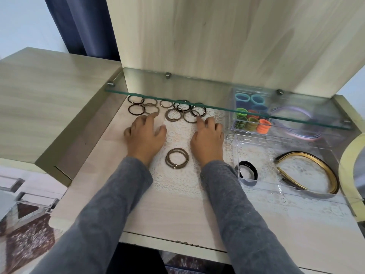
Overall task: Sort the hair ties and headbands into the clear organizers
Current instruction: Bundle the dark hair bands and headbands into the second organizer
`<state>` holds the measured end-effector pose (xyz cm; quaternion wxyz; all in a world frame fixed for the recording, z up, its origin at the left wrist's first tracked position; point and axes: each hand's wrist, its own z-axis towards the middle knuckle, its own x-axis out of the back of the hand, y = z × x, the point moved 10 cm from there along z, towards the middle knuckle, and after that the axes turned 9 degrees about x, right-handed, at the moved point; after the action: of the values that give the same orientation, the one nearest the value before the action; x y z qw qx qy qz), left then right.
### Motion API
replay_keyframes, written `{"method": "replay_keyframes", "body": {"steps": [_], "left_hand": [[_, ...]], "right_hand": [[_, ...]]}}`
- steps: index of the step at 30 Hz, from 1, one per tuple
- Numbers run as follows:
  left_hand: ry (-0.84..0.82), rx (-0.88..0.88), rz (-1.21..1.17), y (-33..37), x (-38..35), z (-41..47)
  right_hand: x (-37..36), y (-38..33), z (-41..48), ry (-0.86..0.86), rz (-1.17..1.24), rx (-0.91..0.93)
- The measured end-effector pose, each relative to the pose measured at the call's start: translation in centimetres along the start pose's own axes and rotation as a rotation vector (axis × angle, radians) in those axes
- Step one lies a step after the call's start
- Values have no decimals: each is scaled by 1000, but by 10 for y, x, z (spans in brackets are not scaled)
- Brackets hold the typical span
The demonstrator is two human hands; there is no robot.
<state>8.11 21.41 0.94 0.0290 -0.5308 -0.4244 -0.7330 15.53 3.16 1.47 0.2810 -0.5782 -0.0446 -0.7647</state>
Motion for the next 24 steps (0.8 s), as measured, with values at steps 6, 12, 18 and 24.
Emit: {"method": "replay_keyframes", "body": {"steps": [6, 12, 18, 24], "left_hand": [[34, -127, 61, 21, -10, 22], [89, -217, 160, 34, -14, 28], [84, -218, 112, 33, -16, 28], [78, -236, 89, 36, -16, 27]], "right_hand": [[8, -1, -1, 92, 45, 1], [13, -2, -1, 165, 87, 17], [15, 2, -2, 198, 106, 19], [14, 0, -2, 194, 72, 33]]}}
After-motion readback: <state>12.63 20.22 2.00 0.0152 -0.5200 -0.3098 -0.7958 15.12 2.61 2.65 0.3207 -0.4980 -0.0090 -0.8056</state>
